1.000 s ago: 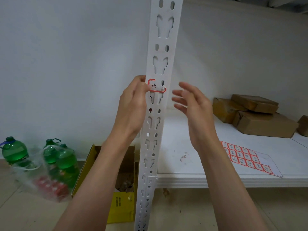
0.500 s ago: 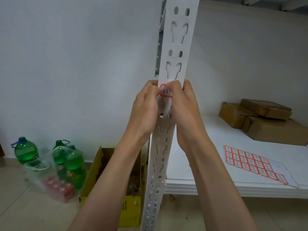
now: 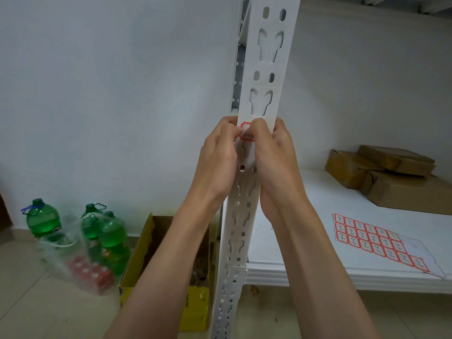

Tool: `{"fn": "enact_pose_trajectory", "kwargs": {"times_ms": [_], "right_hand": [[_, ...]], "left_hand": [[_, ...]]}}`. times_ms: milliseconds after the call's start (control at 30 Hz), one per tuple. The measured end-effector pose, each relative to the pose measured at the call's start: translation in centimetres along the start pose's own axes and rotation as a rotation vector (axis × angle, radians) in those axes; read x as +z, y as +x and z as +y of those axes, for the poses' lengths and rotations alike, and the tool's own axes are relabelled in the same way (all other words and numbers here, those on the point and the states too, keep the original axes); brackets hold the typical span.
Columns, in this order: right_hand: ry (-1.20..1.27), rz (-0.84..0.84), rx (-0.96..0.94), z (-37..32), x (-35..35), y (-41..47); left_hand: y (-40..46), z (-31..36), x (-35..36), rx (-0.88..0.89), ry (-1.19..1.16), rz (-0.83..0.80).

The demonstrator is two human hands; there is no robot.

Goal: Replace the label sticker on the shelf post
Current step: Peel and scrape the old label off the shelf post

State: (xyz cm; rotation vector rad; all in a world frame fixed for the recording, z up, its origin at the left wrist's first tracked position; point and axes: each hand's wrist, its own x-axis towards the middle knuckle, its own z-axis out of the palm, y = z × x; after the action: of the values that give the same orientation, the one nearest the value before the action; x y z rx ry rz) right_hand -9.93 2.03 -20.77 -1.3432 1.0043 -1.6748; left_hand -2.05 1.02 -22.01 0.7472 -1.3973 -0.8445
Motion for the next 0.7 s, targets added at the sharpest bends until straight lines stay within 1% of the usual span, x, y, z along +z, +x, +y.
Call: {"fn": "enact_pose_trajectory", "kwargs": {"times_ms": [133,267,600,700], "right_hand": [[0.041,-0.022,0.027,-0.04,-0.02,0.08],[0.02,-0.009,0.029,-0.22,-0.09,0.16],[0.039,-0.047,0.043,-0.37,-0.45,-0.04],[0.077,-0.066,0.06,-0.38,-0.68,-0.02]], "left_hand": [[-0.05,0.08,0.01,0.004,0.007,0.012],[-0.02,0.03,0.07,0.003,0.009,0.008],[0.08,0.11,0.0,0.0,0.061,0.023],[0.27,0.27,-0.3,0.045,0.114,0.022]]}}
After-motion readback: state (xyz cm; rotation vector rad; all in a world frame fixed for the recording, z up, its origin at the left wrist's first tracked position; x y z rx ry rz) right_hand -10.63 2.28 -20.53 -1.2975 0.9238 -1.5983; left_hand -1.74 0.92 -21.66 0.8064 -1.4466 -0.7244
